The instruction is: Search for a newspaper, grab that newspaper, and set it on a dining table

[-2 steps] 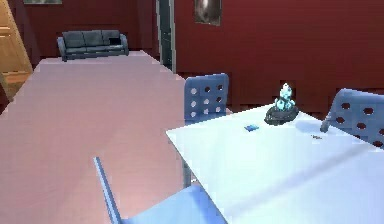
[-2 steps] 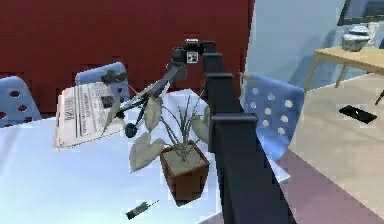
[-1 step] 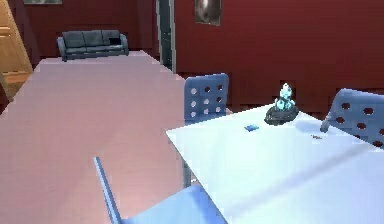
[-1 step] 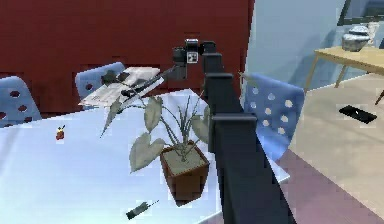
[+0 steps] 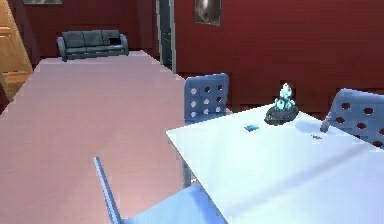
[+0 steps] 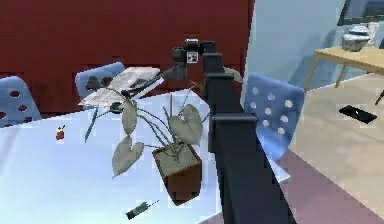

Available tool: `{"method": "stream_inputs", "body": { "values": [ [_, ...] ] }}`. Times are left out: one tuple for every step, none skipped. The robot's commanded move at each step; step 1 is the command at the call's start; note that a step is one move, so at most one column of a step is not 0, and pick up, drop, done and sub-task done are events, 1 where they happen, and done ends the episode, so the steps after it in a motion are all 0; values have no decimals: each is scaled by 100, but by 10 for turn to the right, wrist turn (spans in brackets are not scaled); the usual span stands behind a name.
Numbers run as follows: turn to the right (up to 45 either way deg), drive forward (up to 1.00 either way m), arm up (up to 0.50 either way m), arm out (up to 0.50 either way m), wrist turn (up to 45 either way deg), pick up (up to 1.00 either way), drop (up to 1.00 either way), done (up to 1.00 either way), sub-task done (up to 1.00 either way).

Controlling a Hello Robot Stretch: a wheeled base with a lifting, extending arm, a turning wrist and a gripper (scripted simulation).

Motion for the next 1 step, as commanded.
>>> {"method": "stream_inputs", "body": {
  "values": [
    [0,0,0,0,0,0,100,0,0]
  ]
}}
